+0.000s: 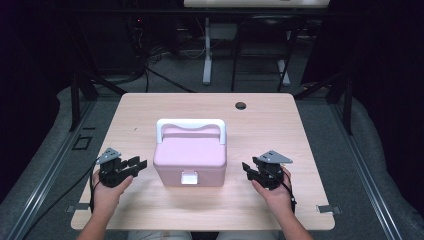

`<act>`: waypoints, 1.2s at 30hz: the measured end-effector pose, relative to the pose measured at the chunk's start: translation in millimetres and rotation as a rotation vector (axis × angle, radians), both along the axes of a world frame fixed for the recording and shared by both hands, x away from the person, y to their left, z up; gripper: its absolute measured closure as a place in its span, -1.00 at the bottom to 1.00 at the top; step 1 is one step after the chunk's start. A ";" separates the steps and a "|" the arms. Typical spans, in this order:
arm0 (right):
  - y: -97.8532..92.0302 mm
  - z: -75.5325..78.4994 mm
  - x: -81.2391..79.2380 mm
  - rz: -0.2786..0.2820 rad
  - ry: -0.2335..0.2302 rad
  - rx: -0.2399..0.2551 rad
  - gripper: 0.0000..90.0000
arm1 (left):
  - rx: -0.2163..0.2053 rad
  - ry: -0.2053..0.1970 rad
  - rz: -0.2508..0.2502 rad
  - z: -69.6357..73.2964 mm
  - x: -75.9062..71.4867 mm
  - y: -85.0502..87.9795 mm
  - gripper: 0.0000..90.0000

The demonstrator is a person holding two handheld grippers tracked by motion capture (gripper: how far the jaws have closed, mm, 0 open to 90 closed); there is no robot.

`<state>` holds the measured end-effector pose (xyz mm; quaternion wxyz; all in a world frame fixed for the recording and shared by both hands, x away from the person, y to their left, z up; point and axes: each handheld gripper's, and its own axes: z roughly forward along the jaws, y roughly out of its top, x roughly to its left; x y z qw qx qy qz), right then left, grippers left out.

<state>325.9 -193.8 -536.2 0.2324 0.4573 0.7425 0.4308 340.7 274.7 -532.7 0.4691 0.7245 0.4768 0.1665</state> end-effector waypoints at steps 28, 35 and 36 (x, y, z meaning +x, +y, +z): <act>43.7 2.1 10.3 0.071 -0.024 0.080 0.44 | 0.013 -0.025 -0.091 1.1 1.1 -31.8 0.56; 47.9 2.2 6.0 0.062 -0.018 0.082 0.74 | 0.021 -0.032 -0.121 2.4 -2.9 -36.1 0.78; 47.9 2.2 6.0 0.062 -0.018 0.082 0.74 | 0.020 -0.034 -0.129 2.4 -3.9 -37.5 0.78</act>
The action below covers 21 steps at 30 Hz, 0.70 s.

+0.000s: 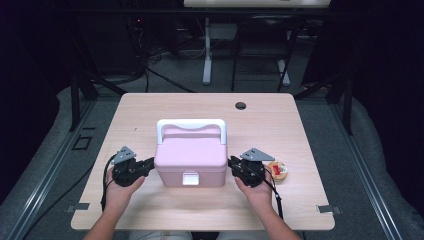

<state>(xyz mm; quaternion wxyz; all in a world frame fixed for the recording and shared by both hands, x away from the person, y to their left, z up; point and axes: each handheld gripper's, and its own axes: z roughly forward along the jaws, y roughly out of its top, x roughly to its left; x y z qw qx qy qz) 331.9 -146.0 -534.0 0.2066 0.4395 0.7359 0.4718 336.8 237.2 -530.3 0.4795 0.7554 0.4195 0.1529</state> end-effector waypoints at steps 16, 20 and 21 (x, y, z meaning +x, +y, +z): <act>-1.2 8.0 -15.1 0.026 0.031 -0.058 1.00 | 0.028 0.035 -0.015 6.2 -11.4 -12.9 1.00; -5.0 9.6 -21.3 0.044 0.037 -0.069 1.00 | 0.037 0.054 -0.035 8.2 -18.6 -13.7 1.00; -7.3 9.6 -24.9 0.053 0.043 -0.065 1.00 | 0.033 0.055 -0.039 8.0 -20.8 -13.8 1.00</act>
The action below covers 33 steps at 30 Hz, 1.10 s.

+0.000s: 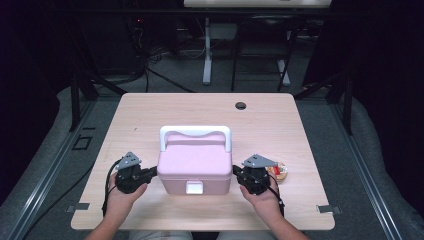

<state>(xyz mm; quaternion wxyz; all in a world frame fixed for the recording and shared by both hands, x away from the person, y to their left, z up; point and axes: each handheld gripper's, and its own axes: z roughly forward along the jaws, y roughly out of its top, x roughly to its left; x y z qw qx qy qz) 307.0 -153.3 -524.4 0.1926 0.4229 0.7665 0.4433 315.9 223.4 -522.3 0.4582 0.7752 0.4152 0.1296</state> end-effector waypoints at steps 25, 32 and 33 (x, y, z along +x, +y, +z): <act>-15.7 6.5 -28.9 0.077 0.050 -0.035 0.79 | 0.024 0.077 -0.091 6.0 -20.9 2.7 0.83; -22.0 19.6 -23.1 0.116 0.097 -0.036 0.62 | 0.059 0.083 -0.113 16.8 -17.5 8.0 0.63; -22.6 22.5 -22.6 0.126 0.102 -0.042 0.60 | 0.060 0.087 -0.114 19.8 -17.5 9.2 0.60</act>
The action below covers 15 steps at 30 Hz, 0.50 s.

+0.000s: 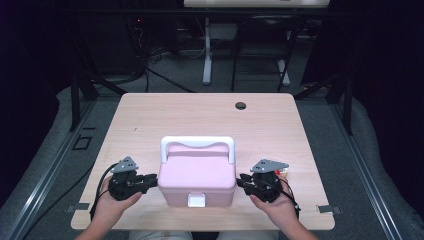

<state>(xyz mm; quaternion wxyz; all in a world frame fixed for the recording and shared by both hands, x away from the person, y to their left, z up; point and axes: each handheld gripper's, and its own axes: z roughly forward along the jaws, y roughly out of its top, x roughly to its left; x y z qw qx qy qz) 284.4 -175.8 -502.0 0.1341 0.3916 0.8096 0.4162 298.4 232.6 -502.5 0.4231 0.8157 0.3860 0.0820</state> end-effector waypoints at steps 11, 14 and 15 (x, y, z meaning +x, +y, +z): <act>-8.1 35.5 8.1 0.065 0.021 -0.035 0.46 | 0.009 -0.044 -0.024 42.6 2.0 11.5 0.30; -9.3 43.1 11.5 0.068 0.035 -0.031 0.41 | 0.005 -0.054 -0.027 51.7 3.7 11.6 0.25; -9.4 45.4 12.4 0.070 0.033 -0.030 0.40 | 0.004 -0.055 -0.036 54.8 4.8 11.5 0.25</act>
